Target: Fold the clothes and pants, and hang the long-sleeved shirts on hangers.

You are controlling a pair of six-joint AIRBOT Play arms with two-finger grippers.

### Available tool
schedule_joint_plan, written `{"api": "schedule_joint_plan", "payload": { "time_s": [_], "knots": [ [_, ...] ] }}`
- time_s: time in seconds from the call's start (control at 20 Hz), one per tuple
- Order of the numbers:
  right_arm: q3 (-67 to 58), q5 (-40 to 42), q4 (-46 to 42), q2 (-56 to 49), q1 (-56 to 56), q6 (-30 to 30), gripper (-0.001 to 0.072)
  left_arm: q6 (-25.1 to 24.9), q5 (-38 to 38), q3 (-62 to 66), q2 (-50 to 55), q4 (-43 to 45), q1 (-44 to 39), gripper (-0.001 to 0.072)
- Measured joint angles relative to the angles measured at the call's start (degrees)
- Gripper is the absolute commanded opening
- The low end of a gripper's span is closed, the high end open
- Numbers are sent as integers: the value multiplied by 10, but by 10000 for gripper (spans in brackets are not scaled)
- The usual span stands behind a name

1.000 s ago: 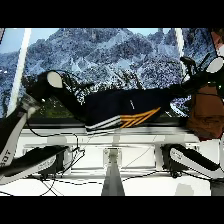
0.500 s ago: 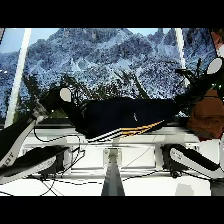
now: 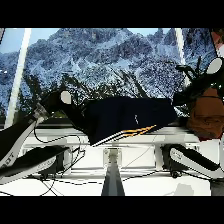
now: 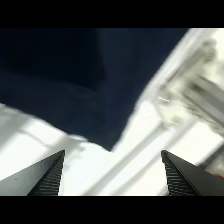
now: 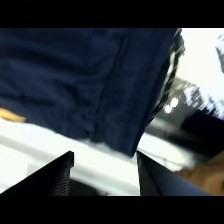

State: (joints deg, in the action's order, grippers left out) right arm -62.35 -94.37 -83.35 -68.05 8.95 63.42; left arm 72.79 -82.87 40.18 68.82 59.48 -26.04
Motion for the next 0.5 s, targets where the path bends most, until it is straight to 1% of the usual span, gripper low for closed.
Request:
{"api": "schedule_joint_plan", "payload": {
  "time_s": [0.15, 0.25, 0.35, 0.5],
  "knots": [
    [0, 42, 0, 0, 0, -1, 452, -5, 23, 1, 0, 67, 34, 701],
    [0, 66, -1, 0, 0, -1, 452, -6, 38, 1, 0, 90, 67, 700],
    [0, 87, -1, 0, 0, -1, 452, -7, 64, -2, 0, 89, 96, 694],
    [0, 103, -1, 0, 0, -2, 452, -8, 116, -18, 0, 48, 117, 694]
  ]
}}
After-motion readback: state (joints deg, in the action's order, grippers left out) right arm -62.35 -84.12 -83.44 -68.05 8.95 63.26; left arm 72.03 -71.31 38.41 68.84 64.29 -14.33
